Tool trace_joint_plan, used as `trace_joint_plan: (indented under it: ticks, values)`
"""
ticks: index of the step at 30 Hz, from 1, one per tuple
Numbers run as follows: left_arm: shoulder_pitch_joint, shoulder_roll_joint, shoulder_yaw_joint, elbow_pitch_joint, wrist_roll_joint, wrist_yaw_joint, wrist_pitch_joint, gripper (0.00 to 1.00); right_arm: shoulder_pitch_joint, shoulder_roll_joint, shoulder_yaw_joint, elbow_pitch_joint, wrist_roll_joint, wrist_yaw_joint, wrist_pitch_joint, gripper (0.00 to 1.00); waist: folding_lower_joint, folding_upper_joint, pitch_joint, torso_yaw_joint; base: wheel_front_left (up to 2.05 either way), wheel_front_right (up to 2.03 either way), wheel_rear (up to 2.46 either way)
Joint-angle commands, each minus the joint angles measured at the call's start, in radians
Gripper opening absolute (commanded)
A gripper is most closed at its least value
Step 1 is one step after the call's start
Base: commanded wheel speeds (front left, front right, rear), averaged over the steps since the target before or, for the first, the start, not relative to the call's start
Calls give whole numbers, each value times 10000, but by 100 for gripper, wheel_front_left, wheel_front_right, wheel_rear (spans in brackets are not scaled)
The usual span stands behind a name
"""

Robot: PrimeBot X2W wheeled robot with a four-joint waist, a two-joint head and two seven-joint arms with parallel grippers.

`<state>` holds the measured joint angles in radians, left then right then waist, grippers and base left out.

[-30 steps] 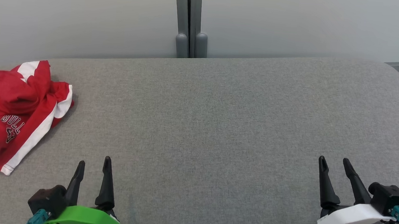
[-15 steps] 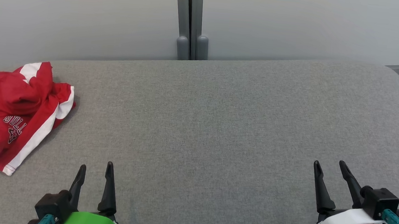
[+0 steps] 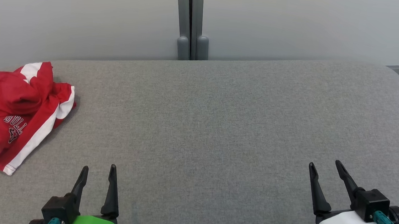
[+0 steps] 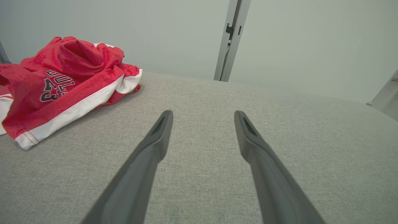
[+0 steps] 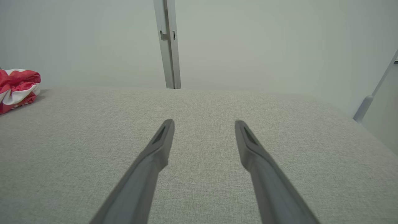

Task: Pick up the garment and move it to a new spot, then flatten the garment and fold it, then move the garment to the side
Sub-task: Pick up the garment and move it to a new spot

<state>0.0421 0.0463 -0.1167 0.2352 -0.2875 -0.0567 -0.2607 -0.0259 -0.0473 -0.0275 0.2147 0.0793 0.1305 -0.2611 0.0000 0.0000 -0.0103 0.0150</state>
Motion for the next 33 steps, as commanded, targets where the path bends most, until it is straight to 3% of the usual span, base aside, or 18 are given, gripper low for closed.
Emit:
trace_joint_plan:
  ticks: [1,23,33]
  values:
    - [138,73,3,43,115,36,-56,100,133,-56,-3,15,-106,4,-57,100,0,0,1,0,0,0,0]
    - [25,72,-62,172,-71,0,-57,100,193,-55,-92,-45,-36,2,-57,100,0,0,25,201,0,0,0]
    - [-135,69,26,-86,40,10,-52,100,240,-47,-441,-101,-75,1,-51,100,0,0,40,1996,0,0,0]
